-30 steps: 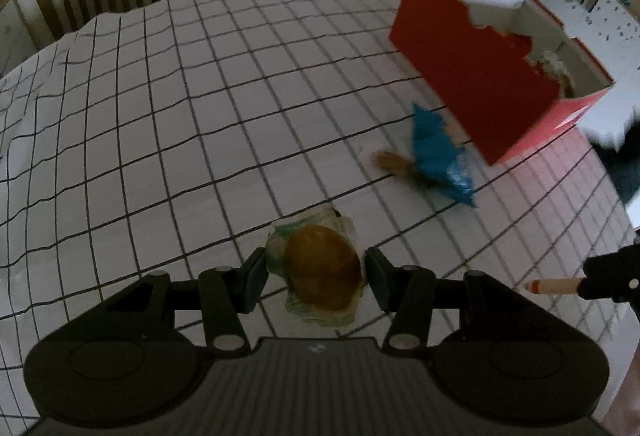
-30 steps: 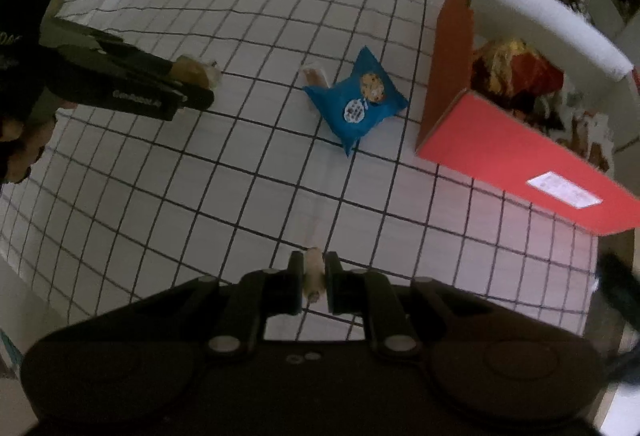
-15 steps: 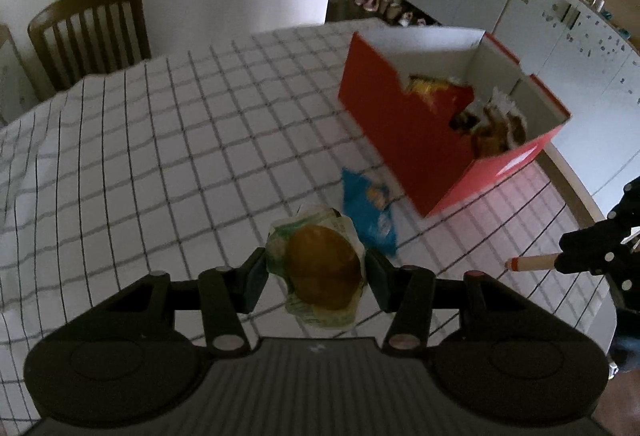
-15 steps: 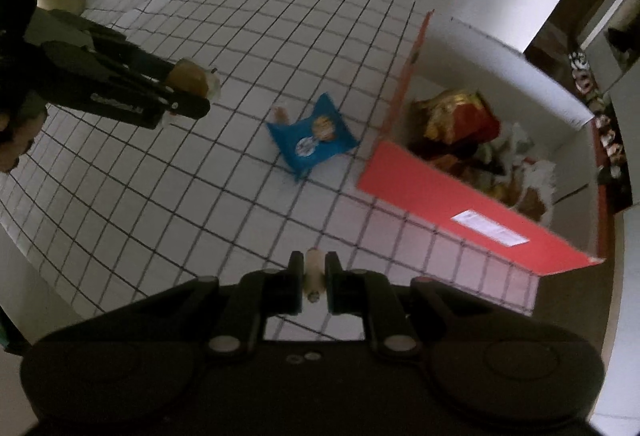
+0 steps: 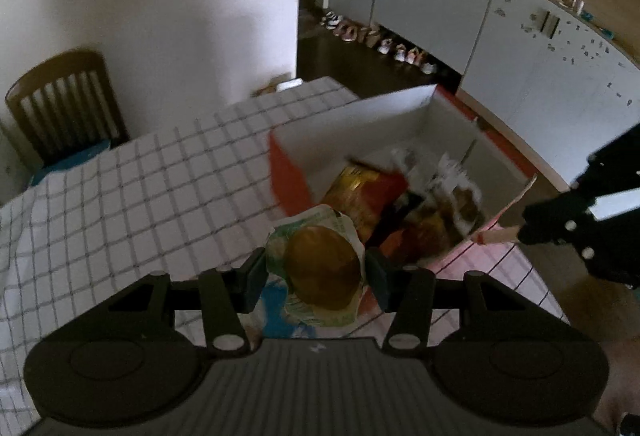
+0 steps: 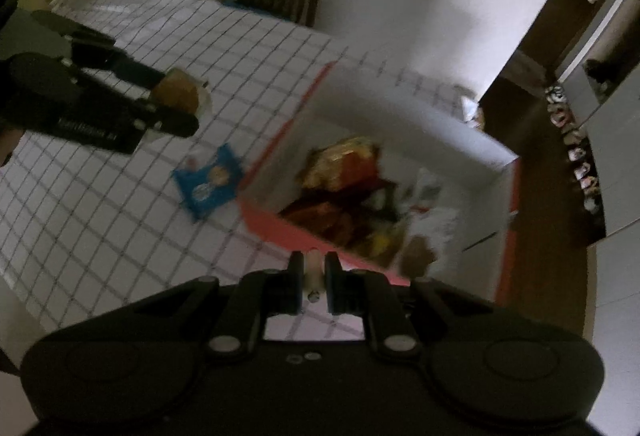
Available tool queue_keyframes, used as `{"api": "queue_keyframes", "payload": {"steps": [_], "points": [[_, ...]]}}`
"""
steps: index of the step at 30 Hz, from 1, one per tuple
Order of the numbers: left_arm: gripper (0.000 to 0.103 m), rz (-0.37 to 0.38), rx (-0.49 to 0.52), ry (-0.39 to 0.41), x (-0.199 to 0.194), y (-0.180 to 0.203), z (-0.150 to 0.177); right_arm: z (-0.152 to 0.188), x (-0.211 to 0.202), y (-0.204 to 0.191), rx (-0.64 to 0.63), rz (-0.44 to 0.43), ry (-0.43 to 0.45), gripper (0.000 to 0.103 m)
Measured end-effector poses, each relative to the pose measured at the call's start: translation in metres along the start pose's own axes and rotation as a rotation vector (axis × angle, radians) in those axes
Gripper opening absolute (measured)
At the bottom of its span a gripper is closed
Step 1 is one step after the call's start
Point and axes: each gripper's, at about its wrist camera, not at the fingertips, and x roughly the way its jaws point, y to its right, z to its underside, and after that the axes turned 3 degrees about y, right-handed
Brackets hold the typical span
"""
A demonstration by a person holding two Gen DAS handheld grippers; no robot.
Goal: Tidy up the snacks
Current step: 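Lift both held snacks and carry them over the red box, then lower both snacks into the box and open both grippers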
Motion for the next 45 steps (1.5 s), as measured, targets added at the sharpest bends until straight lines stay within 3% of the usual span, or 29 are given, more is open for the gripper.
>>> {"api": "queue_keyframes", "payload": {"steps": [15,25,35,45], "points": [[0.052,-0.011,0.047,-0.043,0.068,0.074,-0.053,-0.022,0.027,0.117,0.12,0.081,0.093,0.01],[0.052,-0.011,0.053,-0.086,0.111,0.094,-0.074,-0.023,0.051,0.172,0.293,0.019,0.095,0.01],[0.052,-0.032,0.084,-0.125,0.154,0.107,-0.077,-0.018,0.071,0.18,0.344,-0.014,0.057,0.01],[0.054,-0.04,0.08,-0.182,0.175,0.111,-0.065,0.011,0.094,0.169,0.348,-0.029,-0.021,0.01]]}}
